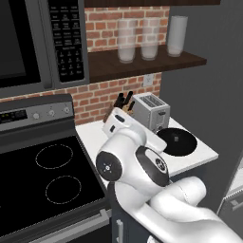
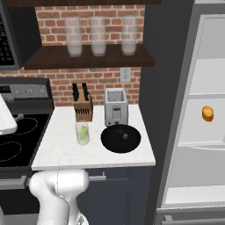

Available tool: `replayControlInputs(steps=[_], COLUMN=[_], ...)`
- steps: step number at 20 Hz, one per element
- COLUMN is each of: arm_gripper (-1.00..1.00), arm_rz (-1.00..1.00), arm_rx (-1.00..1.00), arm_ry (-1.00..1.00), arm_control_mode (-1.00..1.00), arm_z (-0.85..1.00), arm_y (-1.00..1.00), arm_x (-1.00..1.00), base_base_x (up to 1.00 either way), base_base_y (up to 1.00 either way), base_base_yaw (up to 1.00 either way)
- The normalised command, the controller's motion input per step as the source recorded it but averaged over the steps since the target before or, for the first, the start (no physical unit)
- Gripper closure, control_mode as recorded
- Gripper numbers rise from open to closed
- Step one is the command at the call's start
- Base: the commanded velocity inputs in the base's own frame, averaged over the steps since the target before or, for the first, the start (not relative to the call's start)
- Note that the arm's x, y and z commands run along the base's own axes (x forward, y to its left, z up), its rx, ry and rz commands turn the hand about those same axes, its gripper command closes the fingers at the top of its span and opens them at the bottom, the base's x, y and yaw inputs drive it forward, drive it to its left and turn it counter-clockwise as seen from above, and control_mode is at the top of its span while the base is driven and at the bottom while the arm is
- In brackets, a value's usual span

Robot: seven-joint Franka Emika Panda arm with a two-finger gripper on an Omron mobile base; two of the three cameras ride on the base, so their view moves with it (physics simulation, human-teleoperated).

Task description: Grab a lemon wedge from the fridge and one ice cube from the ice bowl, and put them in the glass of lemonade.

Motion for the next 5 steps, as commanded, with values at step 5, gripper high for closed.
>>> replayControlInputs(steps=[5], arm_gripper=[-1.0], arm_rz=[0.0], arm_rx=[0.0], arm_ry=[0.0], arm_control_mode=[-1.0], arm_z=[0.0], arm_y=[-0.22], arm_x=[-0.31], base_base_x=[0.0], base_base_y=[0.0], base_base_yaw=[0.0])
